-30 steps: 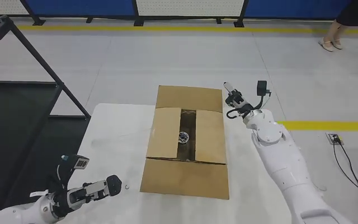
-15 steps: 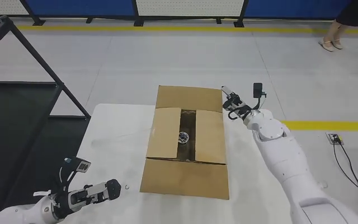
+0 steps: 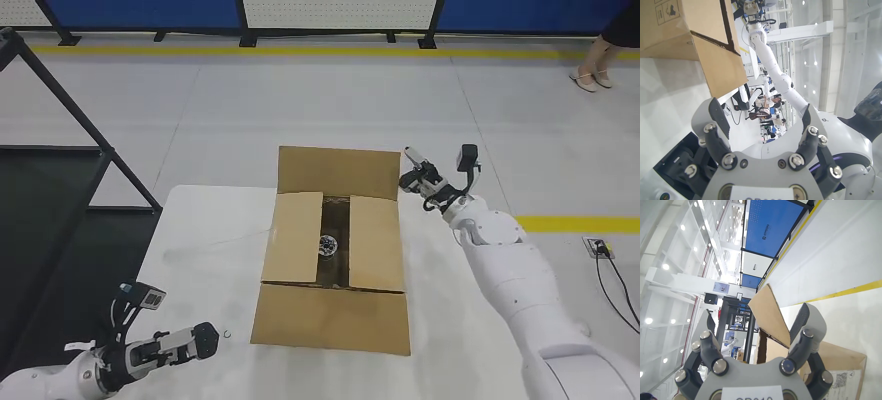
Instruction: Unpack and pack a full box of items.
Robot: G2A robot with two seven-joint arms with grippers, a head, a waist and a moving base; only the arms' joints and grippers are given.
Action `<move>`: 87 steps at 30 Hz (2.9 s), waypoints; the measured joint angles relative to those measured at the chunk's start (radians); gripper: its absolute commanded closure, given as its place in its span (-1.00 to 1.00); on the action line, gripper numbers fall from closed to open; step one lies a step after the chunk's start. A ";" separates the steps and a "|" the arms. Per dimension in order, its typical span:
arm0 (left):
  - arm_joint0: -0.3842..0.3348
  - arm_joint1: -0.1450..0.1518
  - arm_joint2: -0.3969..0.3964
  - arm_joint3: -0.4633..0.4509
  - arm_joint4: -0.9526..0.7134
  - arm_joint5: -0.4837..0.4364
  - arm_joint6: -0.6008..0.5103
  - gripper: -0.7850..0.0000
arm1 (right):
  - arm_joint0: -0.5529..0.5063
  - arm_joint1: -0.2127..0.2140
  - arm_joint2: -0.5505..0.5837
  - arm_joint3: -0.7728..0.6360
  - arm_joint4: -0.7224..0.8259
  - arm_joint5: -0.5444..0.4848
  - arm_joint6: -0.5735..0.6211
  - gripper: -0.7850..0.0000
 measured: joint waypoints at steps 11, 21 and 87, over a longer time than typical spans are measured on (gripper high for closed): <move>-0.004 0.014 0.021 0.008 0.005 -0.003 0.002 -1.00 | -0.008 0.016 0.019 -0.030 0.021 -0.041 0.089 -1.00; 0.003 0.026 0.039 0.025 0.017 -0.007 -0.001 -1.00 | 0.002 0.019 -0.018 -0.032 -0.101 -0.011 -0.027 -1.00; -0.063 0.063 0.285 0.005 0.099 -0.032 0.170 -1.00 | 0.015 0.021 -0.011 -0.043 -0.045 -0.136 0.198 -1.00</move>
